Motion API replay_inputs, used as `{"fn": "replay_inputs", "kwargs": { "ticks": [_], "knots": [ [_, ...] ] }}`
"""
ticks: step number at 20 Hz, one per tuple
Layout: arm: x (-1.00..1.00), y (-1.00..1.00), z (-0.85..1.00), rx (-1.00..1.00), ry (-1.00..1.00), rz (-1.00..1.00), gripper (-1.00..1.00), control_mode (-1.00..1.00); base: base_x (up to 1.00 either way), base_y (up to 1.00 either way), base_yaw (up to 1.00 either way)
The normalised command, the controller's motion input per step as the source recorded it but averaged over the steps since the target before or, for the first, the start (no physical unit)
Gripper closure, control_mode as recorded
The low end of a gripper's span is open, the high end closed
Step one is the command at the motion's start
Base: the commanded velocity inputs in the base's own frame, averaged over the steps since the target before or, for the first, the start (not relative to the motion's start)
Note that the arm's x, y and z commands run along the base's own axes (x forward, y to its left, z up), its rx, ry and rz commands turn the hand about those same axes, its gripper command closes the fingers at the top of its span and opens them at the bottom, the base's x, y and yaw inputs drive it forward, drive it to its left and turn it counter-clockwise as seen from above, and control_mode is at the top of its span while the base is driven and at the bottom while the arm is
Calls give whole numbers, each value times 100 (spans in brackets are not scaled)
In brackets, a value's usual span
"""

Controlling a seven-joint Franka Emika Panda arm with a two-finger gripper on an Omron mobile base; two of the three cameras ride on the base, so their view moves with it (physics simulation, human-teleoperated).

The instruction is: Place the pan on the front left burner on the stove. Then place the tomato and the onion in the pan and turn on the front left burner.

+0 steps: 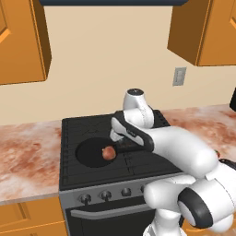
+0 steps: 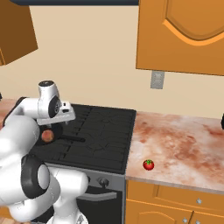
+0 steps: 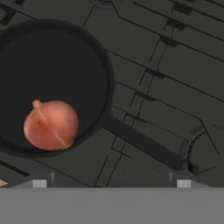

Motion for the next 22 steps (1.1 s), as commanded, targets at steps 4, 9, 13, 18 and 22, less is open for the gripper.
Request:
{"fn": "replay_inputs", "kwargs": {
  "ticks": [4, 9, 13, 18, 22],
  "knots": [
    [0, -64, 0, -3, 7, -17, -100, -100, 0, 0, 0],
    [0, -62, 0, -1, 8, -16, -100, -100, 0, 0, 0],
    [0, -54, 0, 0, 8, -15, -100, -100, 0, 0, 0],
    [0, -52, 0, -1, 7, -13, -100, -100, 0, 0, 0],
    [0, -55, 0, -2, 4, -12, -100, -100, 0, 0, 0]
  ]
}}
